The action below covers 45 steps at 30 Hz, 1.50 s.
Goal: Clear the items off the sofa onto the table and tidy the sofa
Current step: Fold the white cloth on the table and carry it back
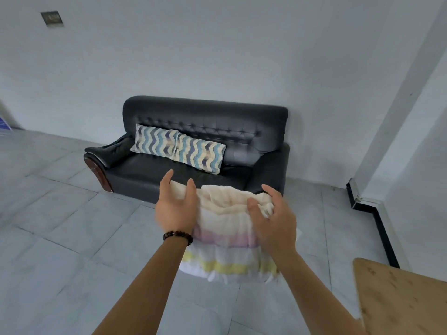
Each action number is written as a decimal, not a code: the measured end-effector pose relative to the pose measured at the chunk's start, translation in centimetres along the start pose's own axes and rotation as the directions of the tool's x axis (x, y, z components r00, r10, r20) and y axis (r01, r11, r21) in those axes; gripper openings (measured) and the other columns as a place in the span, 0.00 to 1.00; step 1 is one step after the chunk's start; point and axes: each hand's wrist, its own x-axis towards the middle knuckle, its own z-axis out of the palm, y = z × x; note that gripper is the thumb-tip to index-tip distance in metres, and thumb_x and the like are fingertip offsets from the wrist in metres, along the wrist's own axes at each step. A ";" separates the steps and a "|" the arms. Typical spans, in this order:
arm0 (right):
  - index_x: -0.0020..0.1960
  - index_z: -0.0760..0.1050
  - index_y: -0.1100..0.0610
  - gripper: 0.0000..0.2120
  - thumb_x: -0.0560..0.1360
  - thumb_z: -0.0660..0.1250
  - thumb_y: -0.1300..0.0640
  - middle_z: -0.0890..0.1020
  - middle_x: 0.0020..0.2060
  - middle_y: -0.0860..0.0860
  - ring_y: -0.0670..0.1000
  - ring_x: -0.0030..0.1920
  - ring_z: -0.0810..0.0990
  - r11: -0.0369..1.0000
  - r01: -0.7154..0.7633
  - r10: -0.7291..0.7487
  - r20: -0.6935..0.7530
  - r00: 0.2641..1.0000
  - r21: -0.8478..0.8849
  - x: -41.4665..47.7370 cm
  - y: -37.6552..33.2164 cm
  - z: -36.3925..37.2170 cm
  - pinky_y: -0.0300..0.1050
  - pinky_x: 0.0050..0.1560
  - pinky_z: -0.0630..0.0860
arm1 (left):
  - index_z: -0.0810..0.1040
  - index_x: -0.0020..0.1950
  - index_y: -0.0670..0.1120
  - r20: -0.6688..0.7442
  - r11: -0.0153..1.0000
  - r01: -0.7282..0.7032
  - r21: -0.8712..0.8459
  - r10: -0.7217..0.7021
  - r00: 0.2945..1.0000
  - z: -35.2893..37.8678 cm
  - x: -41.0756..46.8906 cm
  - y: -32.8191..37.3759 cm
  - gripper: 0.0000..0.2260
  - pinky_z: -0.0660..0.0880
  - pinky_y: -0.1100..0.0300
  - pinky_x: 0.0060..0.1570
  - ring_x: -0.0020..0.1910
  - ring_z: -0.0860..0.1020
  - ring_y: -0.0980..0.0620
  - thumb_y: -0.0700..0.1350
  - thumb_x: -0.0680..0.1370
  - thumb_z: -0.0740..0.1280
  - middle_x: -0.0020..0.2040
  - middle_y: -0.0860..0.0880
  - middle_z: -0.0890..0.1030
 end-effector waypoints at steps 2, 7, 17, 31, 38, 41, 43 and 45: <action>0.66 0.73 0.42 0.21 0.75 0.69 0.42 0.80 0.59 0.43 0.46 0.59 0.77 1.000 -0.002 0.001 -0.009 1.000 -0.011 1.8 -0.7 3.0 0.42 0.57 0.71 | 0.77 0.61 0.54 0.001 1.000 -0.023 -0.009 0.023 1.000 0.7 3.6 -1.4 0.13 0.68 0.65 0.41 0.51 0.79 0.52 0.50 0.77 0.68 0.44 0.63 0.78; 0.67 0.73 0.42 0.21 0.75 0.69 0.42 0.80 0.59 0.43 0.47 0.58 0.77 0.999 -0.019 0.019 -0.022 1.000 -0.028 6.3 -2.4 10.4 0.44 0.57 0.73 | 0.78 0.54 0.55 0.049 0.997 -0.062 -0.048 0.064 0.997 2.2 12.3 -3.6 0.07 0.67 0.77 0.34 0.40 0.76 0.72 0.49 0.76 0.69 0.36 0.65 0.75; 0.67 0.73 0.44 0.20 0.75 0.69 0.44 0.80 0.56 0.43 0.45 0.55 0.78 0.999 -0.047 0.047 -0.033 0.998 -0.013 16.3 -3.3 24.0 0.44 0.56 0.75 | 0.81 0.50 0.52 0.094 0.995 -0.070 -0.076 0.077 0.993 7.8 28.3 -8.5 0.04 0.77 0.65 0.42 0.40 0.79 0.62 0.47 0.76 0.70 0.38 0.60 0.81; 0.67 0.73 0.45 0.22 0.75 0.69 0.42 0.81 0.56 0.42 0.45 0.55 0.79 0.999 -0.034 0.029 0.138 0.990 0.035 37.9 -5.9 48.0 0.48 0.58 0.77 | 0.75 0.61 0.53 -0.020 0.998 0.063 -0.022 -0.063 0.998 15.8 55.1 -14.9 0.16 0.69 0.77 0.37 0.40 0.75 0.72 0.51 0.75 0.72 0.37 0.63 0.76; 0.67 0.74 0.46 0.22 0.75 0.69 0.41 0.79 0.60 0.43 0.45 0.60 0.76 0.996 0.058 -0.077 0.346 0.935 0.065 43.5 -10.7 68.5 0.49 0.62 0.75 | 0.76 0.59 0.54 -0.210 0.989 0.151 -0.008 -0.149 0.966 11.4 71.7 -24.9 0.13 0.78 0.57 0.46 0.44 0.79 0.56 0.54 0.75 0.70 0.46 0.54 0.81; 0.65 0.75 0.46 0.19 0.76 0.69 0.44 0.78 0.59 0.41 0.42 0.59 0.75 0.992 0.097 -0.121 0.351 0.929 0.086 45.6 -13.3 78.5 0.42 0.60 0.72 | 0.75 0.57 0.55 -0.268 0.985 0.172 -0.018 -0.171 0.948 9.2 79.9 -29.7 0.12 0.79 0.55 0.46 0.44 0.80 0.54 0.54 0.75 0.70 0.45 0.56 0.80; 0.64 0.75 0.46 0.18 0.75 0.70 0.45 0.77 0.56 0.39 0.40 0.56 0.74 0.990 0.095 -0.126 0.347 0.929 0.105 47.2 -15.5 84.8 0.36 0.56 0.69 | 0.75 0.57 0.57 -0.282 0.981 0.191 -0.026 -0.191 0.940 7.7 85.9 -32.3 0.12 0.79 0.54 0.45 0.42 0.80 0.54 0.55 0.75 0.70 0.43 0.54 0.81; 0.63 0.76 0.45 0.18 0.75 0.70 0.45 0.77 0.54 0.38 0.38 0.54 0.74 0.989 0.089 -0.125 0.347 0.930 0.118 48.8 -17.9 90.3 0.35 0.54 0.68 | 0.75 0.56 0.57 -0.274 0.981 0.191 -0.019 -0.189 0.943 6.4 91.8 -34.1 0.11 0.80 0.54 0.43 0.40 0.80 0.53 0.54 0.75 0.70 0.41 0.53 0.81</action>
